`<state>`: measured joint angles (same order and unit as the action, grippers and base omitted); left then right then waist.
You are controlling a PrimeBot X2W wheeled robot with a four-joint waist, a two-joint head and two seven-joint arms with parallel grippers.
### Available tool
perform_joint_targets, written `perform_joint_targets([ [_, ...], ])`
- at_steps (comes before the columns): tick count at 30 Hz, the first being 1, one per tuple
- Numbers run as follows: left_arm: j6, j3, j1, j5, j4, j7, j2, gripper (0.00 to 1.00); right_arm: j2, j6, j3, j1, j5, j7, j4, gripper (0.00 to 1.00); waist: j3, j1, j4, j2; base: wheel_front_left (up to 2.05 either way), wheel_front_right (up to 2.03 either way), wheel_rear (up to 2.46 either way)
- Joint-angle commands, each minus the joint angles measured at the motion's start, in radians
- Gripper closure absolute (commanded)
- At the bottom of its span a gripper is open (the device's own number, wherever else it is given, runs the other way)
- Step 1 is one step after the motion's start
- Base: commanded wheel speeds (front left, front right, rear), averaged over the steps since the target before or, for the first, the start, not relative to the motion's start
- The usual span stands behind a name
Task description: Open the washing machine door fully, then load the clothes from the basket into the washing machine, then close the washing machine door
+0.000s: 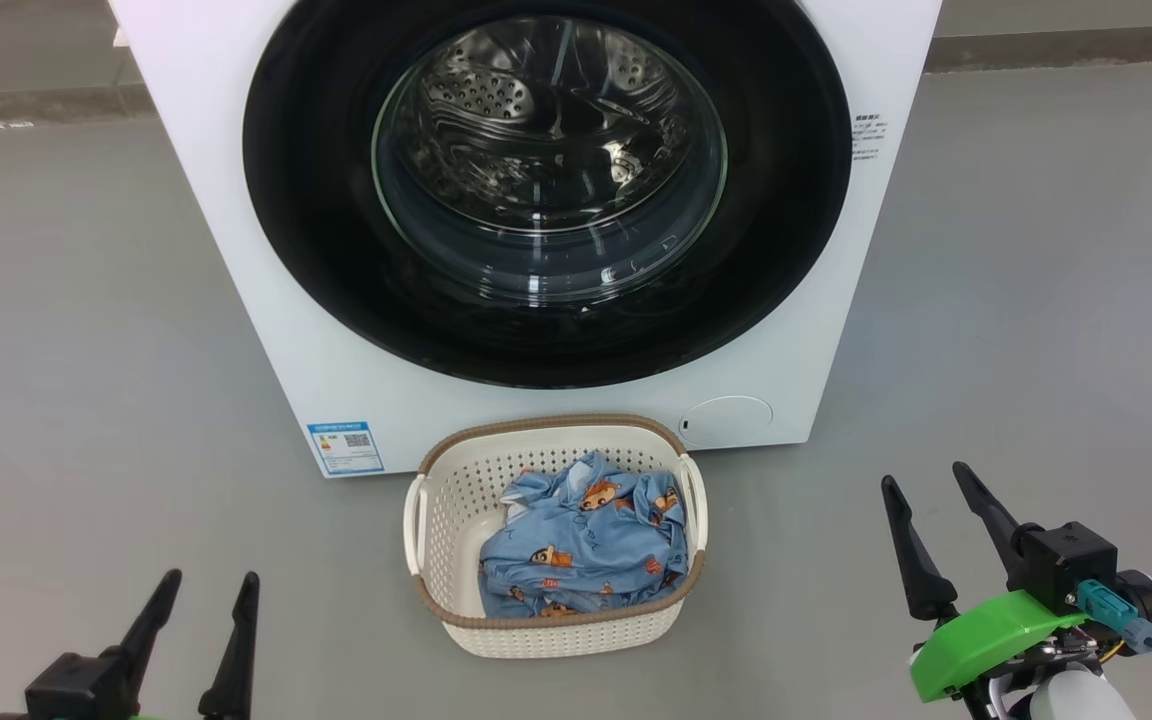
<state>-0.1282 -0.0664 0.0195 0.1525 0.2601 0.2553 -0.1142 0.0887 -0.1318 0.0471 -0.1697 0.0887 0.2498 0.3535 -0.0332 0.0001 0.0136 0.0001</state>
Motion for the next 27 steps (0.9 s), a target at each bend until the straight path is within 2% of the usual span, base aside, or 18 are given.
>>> perform_joint_targets([
  [1,-0.003,-0.037,0.036,-0.009,-0.019,0.006,-0.018,0.0,0.0,0.001,-0.02,-0.036,-0.011,0.012,-0.028,0.0,0.0,0.0,0.0,-0.0001,0.0,0.0,0.0],
  [17,-0.003,-0.06,0.039,0.02,-0.029,0.006,-0.003,0.0,-0.003,0.001,-0.014,-0.031,-0.005,0.012,-0.034,0.0,0.001,0.0,-0.003,-0.0001,0.0,0.0,0.0],
  [27,-0.003,-0.059,0.044,0.025,-0.027,0.006,-0.013,0.0,-0.002,0.001,-0.011,-0.03,-0.002,0.012,-0.033,0.0,0.001,0.0,-0.004,-0.0001,0.0,0.0,0.0],
])
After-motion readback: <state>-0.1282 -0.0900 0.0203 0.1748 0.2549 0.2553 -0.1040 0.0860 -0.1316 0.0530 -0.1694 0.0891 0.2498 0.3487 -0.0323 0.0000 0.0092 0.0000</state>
